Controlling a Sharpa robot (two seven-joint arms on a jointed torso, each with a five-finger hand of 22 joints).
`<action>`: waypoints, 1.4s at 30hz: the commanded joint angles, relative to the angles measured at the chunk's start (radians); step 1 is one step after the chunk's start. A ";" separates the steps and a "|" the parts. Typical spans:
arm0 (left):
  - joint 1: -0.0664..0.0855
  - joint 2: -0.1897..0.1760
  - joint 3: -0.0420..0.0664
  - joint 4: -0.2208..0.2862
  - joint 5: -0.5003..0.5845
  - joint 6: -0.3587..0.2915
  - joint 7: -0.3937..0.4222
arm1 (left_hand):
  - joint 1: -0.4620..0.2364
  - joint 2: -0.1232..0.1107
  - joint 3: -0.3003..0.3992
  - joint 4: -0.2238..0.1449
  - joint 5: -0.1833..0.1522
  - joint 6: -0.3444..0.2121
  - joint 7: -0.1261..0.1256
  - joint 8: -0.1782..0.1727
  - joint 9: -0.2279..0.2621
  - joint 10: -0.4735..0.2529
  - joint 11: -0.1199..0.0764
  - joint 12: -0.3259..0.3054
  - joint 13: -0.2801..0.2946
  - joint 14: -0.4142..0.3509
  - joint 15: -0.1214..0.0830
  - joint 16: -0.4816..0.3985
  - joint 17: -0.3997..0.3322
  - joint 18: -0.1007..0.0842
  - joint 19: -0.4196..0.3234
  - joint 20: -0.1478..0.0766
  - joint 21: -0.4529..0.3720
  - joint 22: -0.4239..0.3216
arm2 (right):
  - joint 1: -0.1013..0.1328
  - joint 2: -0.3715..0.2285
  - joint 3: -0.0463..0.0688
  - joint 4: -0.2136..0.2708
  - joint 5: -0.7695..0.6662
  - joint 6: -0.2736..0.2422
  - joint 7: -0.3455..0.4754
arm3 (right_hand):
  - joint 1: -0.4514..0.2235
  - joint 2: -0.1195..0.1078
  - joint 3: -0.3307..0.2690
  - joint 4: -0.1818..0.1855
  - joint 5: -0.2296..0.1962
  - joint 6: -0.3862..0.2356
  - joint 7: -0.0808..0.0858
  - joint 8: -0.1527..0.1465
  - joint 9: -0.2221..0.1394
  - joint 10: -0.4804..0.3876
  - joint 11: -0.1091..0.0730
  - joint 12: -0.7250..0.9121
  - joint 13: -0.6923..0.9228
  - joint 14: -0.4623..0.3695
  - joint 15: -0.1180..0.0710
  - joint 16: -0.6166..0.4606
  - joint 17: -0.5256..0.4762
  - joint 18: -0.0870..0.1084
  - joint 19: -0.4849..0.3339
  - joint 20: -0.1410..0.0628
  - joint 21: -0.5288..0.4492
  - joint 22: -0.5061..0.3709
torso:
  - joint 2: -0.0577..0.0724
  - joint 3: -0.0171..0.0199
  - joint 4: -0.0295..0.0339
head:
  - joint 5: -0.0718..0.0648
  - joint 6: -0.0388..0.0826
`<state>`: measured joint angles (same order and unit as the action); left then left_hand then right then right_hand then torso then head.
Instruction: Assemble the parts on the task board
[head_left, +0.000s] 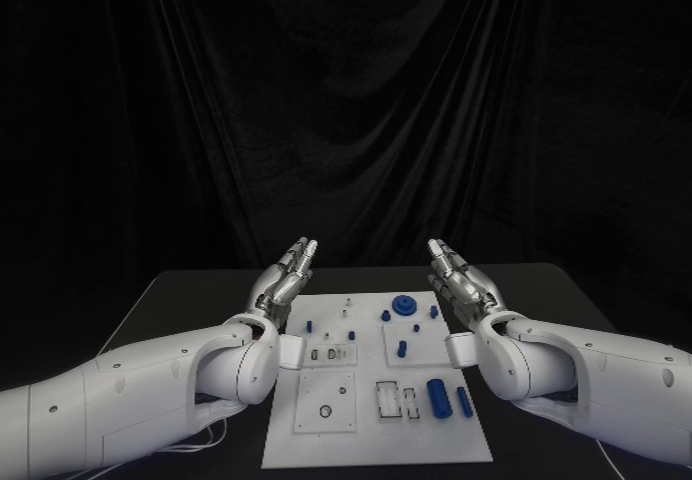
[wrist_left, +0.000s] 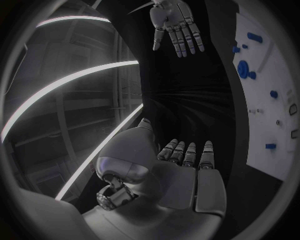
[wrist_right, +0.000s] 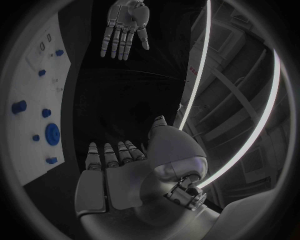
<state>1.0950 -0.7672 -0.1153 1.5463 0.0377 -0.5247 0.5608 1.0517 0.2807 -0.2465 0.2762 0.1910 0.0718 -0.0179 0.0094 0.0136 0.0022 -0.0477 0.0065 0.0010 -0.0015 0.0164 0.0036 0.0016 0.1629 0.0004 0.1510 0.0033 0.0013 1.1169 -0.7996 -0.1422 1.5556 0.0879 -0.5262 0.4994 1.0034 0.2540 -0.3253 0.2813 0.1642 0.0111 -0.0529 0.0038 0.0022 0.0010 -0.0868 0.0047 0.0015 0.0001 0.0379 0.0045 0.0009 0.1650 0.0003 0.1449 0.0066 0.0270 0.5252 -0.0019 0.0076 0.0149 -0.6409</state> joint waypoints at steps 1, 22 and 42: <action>0.014 0.006 -0.016 -0.004 0.044 0.228 0.098 | 0.051 0.011 -0.003 0.017 0.023 0.020 0.010 0.007 0.003 -0.002 0.017 -0.007 -0.001 0.001 0.009 -0.004 -0.002 0.016 0.000 -0.005 -0.003 -0.001 | 0.020 -0.006 -0.028 -0.004 0.084 0.231 -0.027 | 0.055 0.008 -0.014 0.009 0.026 0.012 0.029 0.005 0.005 -0.001 0.035 -0.005 -0.002 0.000 0.022 -0.004 -0.001 0.010 0.002 0.018 -0.005 -0.025 | 0.000 -0.0001 0.0002 | 0.000 0.000; 0.046 -0.027 -0.095 -0.088 0.002 0.565 0.212 | 0.156 0.005 0.042 0.014 0.139 0.148 0.058 0.045 0.021 0.078 0.200 0.147 0.033 0.028 0.131 0.041 0.014 0.018 0.071 0.116 0.053 0.036 | 0.059 -0.039 -0.105 -0.045 0.147 0.587 -0.045 | 0.128 -0.004 -0.009 0.009 0.092 0.120 0.120 0.059 0.027 0.018 0.169 0.060 0.017 0.005 0.089 0.006 0.005 0.011 0.020 0.087 0.009 -0.015 | 0.010 -0.0034 0.0004 | 0.031 -0.085; 0.047 -0.171 -0.095 -0.025 0.000 0.522 0.291 | 0.332 -0.052 0.259 -0.197 0.408 0.269 0.123 0.124 0.036 0.116 0.241 0.358 0.050 0.109 0.172 0.172 0.035 0.003 0.202 0.142 0.126 0.063 | 0.124 -0.119 -0.105 -0.025 0.003 0.558 -0.039 | 0.541 -0.071 0.085 -0.165 0.408 0.421 0.196 0.391 0.083 0.205 0.304 0.645 0.076 0.440 0.171 0.479 0.118 -0.032 0.593 0.144 0.269 0.080 | 0.042 -0.0110 0.0182 | 0.046 -0.188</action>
<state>1.1414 -0.9328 -0.2116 1.5113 0.0441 0.0084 0.6758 1.3824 0.2354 0.0052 0.0823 0.5966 0.3337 0.1065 0.1297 0.0486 0.1101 0.1927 0.3585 0.0497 0.1011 0.1894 0.1715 0.0353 0.1624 0.1962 0.2937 0.1261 0.0637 1.2278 -0.9115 -0.2489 1.5247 0.1789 0.0549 0.4623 1.5260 0.1848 -0.2478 0.1343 0.5507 0.4026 0.1417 0.3657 0.0786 0.1899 0.2151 0.6247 0.0751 0.4130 0.2110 0.4656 0.1126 0.1161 0.5593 0.2900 0.2617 0.1036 0.5590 -0.0122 0.0233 0.0537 -0.8134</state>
